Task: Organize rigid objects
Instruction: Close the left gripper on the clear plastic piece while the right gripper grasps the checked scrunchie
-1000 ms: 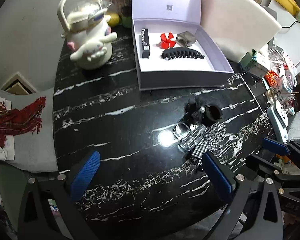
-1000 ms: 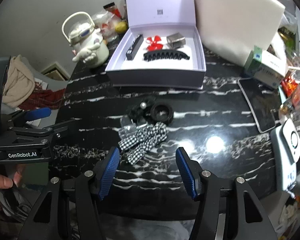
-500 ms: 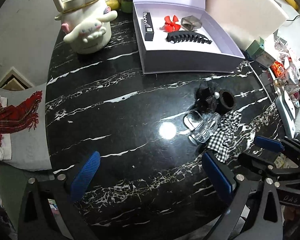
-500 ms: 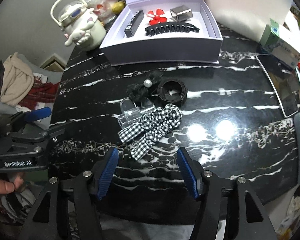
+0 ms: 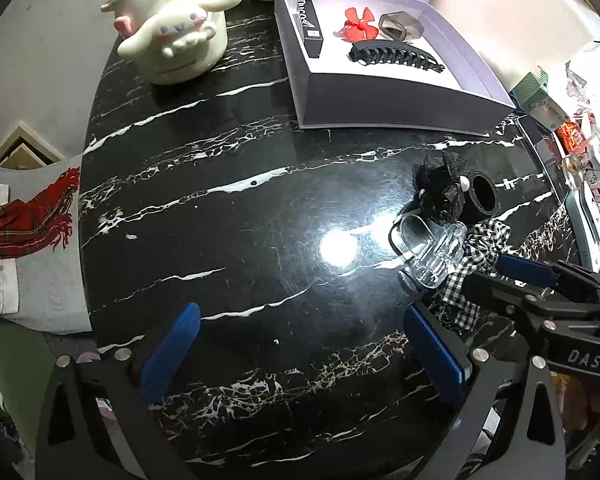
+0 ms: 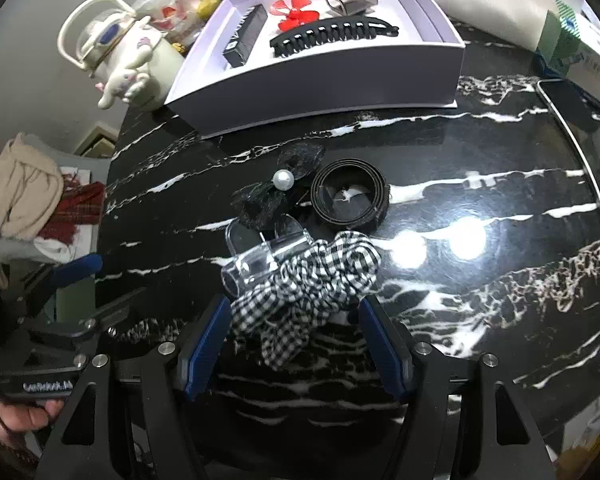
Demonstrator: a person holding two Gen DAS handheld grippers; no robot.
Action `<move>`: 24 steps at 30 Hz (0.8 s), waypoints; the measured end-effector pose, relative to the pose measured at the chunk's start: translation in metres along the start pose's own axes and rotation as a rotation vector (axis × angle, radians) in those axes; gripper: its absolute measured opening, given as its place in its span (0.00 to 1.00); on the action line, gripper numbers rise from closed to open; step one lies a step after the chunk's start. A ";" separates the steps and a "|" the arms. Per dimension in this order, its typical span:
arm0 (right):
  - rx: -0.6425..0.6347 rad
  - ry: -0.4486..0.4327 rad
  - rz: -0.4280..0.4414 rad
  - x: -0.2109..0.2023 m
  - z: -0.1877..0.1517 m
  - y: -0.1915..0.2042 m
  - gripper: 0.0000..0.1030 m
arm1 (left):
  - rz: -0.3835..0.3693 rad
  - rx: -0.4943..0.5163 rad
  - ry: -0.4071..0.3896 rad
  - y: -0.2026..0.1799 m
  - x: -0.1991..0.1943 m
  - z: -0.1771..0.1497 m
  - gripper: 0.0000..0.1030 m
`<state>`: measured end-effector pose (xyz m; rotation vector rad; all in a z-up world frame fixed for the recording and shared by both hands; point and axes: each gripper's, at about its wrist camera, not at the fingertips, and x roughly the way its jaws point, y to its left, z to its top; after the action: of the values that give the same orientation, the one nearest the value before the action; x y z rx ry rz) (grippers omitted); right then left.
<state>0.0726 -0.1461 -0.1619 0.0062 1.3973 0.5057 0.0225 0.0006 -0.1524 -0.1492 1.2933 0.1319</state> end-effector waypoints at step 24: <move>-0.021 0.014 -0.060 -0.005 -0.001 -0.036 0.31 | -0.146 0.110 -0.007 -0.046 0.007 0.025 1.00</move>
<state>0.0835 -0.1804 -0.1679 -0.0561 1.4022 0.4711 0.0562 -0.0398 -0.1508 -0.1476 1.2749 -0.0632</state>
